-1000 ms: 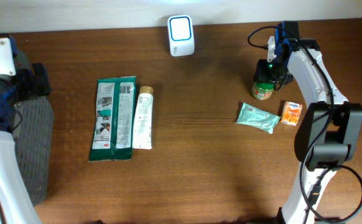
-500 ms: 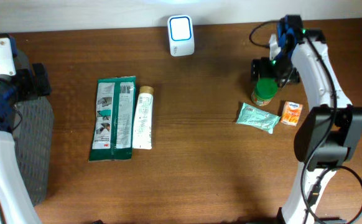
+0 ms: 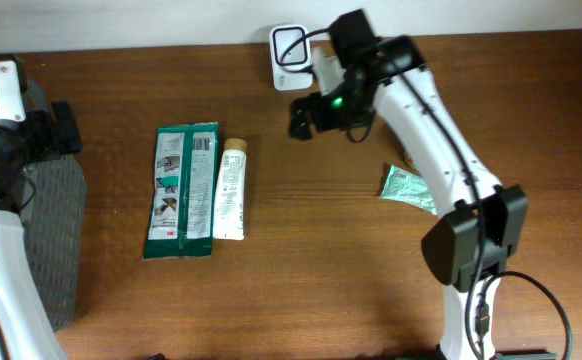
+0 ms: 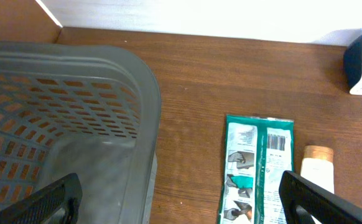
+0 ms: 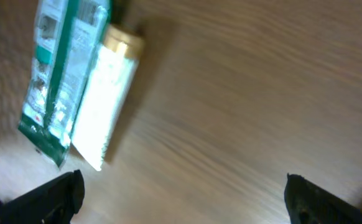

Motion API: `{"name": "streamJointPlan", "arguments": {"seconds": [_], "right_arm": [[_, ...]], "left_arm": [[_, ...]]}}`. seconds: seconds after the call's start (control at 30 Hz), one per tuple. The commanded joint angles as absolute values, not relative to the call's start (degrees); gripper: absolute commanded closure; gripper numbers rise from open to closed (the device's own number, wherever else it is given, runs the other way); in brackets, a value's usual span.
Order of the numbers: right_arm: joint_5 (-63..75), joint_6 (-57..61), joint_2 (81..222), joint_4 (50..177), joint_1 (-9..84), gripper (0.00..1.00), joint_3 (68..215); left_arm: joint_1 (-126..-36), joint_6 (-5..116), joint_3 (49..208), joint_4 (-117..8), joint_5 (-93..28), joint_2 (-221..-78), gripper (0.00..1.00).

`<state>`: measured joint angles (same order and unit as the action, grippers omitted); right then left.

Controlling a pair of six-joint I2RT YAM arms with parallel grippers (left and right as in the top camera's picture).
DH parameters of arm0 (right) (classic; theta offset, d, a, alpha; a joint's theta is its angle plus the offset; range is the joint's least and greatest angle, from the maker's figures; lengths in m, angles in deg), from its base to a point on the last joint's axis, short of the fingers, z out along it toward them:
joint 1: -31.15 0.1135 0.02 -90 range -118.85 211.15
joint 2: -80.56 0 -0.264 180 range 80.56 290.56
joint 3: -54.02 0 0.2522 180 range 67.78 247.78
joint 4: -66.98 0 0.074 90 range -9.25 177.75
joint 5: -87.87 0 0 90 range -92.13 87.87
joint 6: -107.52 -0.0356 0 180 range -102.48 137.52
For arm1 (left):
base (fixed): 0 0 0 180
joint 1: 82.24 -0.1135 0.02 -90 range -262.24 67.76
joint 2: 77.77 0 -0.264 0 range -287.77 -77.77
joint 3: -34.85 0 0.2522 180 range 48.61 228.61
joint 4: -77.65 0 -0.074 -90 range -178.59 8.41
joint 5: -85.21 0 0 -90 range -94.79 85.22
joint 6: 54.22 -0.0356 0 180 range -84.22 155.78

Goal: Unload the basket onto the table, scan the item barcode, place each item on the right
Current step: 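Reach the right gripper to the white tube and grasp it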

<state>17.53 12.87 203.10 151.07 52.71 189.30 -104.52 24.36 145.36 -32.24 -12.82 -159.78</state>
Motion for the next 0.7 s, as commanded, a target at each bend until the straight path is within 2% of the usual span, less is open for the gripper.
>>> {"name": "streamJointPlan", "arguments": {"seconds": [0.0,0.17,0.33,0.37,0.67], "right_arm": [[20.2,8.5,204.8,143.2,58.1,0.03,180.7],[22.9,1.1,204.8,127.9,62.8,0.11,169.6],[21.6,-5.7,204.8,112.9,66.4,0.25,161.1],[20.5,-8.7,204.8,108.7,66.8,0.3,158.9],[20.3,-14.5,208.2,95.9,67.9,0.32,156.2]], "left_arm": [[-104.8,23.5,145.5,-32.3,-13.4,-159.8,0.01],[-104.8,23.5,145.5,-32.3,-13.4,-159.8,0.01],[-104.8,23.5,145.5,-32.3,-13.4,-159.8,0.01],[-104.8,23.5,145.5,-32.3,-13.4,-159.8,0.01],[-104.8,23.5,145.5,-32.3,-13.4,-159.8,0.01]]}}
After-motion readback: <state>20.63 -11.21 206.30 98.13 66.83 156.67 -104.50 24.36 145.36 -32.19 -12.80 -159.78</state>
